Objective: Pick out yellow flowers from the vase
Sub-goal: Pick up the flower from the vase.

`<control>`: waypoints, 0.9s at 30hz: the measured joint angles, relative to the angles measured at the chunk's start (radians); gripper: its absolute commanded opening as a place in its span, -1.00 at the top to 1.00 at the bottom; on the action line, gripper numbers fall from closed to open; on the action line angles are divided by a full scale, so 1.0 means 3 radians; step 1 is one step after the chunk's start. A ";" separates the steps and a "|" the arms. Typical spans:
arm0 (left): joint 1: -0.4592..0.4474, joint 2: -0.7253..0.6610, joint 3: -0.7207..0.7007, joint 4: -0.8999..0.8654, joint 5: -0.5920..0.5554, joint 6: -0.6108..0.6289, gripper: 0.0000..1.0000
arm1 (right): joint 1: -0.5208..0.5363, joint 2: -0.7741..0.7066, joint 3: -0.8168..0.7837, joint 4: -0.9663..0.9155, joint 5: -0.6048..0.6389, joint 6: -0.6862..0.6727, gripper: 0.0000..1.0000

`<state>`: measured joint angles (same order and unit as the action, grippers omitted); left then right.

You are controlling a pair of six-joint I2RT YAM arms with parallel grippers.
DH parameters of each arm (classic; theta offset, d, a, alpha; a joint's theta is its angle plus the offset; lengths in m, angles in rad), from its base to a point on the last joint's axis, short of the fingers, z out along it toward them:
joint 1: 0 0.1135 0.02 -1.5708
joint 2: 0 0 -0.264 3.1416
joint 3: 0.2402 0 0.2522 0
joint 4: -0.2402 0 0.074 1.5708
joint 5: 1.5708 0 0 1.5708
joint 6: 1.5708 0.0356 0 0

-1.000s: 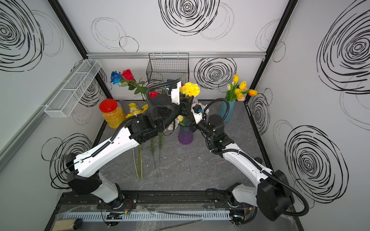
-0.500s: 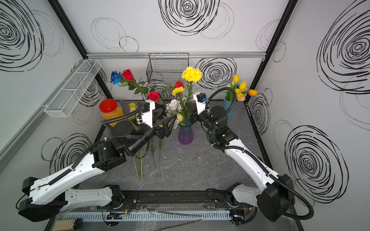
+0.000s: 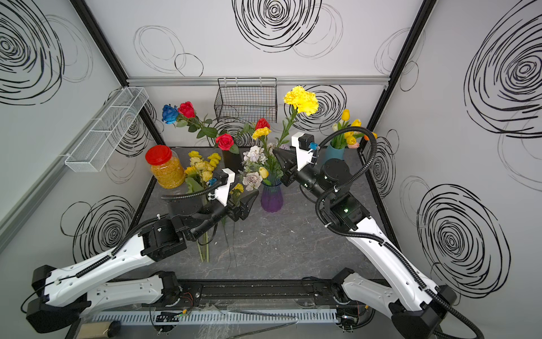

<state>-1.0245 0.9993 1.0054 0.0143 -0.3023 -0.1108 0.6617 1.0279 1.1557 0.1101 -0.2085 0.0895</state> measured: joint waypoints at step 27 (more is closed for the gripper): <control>-0.0163 0.0001 -0.0114 0.0139 0.0746 0.0088 0.65 | 0.0946 -0.0591 -0.0482 -0.0331 -0.0086 0.0275 1.00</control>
<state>-1.0733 0.9997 0.9710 0.0559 -0.0784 -0.0845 0.9455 0.8505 1.0111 0.0109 -0.2344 0.1719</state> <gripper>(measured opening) 0.238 0.056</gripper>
